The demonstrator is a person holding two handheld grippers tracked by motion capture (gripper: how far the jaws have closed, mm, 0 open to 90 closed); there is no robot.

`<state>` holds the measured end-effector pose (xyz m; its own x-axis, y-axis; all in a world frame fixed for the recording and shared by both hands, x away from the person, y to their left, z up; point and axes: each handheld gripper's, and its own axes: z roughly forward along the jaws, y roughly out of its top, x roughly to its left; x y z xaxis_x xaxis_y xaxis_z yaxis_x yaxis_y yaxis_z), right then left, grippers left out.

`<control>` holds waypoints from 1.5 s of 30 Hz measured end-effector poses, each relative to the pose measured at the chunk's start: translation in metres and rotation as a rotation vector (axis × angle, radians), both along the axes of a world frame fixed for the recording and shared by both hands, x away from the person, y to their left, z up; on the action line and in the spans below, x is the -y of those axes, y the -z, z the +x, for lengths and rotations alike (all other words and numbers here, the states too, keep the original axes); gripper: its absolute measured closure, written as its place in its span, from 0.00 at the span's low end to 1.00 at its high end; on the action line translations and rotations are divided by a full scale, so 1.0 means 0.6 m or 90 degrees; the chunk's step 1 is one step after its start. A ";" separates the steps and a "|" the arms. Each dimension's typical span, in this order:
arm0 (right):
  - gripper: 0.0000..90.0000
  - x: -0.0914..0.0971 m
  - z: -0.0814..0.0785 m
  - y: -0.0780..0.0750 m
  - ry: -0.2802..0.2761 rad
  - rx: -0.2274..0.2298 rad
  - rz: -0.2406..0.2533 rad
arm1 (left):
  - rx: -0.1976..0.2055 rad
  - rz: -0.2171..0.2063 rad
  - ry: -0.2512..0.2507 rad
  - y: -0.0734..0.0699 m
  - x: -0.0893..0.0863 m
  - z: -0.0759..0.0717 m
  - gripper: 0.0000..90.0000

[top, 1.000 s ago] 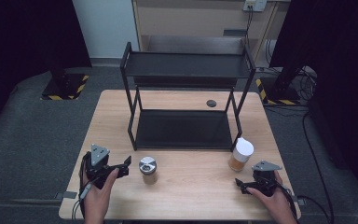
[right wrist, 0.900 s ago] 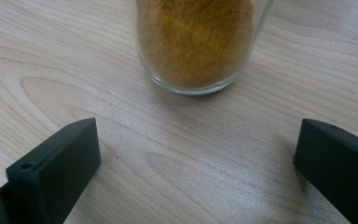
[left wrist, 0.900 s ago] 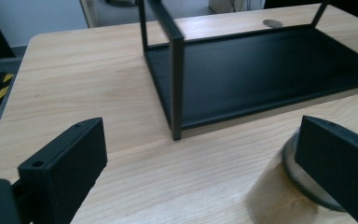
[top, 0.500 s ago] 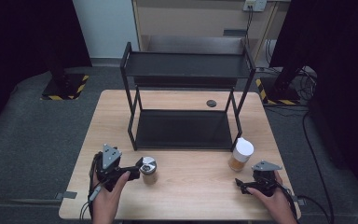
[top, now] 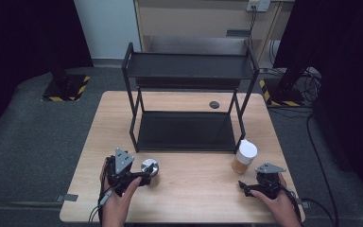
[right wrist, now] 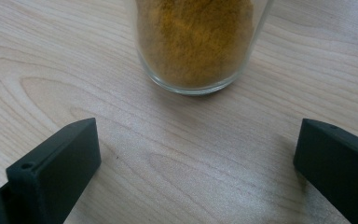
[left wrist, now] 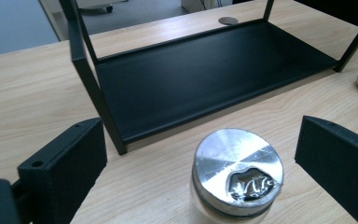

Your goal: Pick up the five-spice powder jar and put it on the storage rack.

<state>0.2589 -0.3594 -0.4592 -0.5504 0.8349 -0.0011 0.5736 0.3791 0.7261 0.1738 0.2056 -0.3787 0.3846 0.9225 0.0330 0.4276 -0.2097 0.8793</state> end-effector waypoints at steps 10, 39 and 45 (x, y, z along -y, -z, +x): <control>0.02 0.000 0.000 0.000 0.000 0.000 0.000 | -0.016 0.013 0.016 0.008 0.012 0.008 0.01; 0.02 0.000 0.000 0.000 0.000 0.000 0.000 | -0.085 0.052 0.043 0.040 0.033 0.046 0.02; 0.02 0.000 0.000 0.000 0.000 0.000 0.000 | -0.116 0.064 0.054 0.047 0.037 0.060 0.02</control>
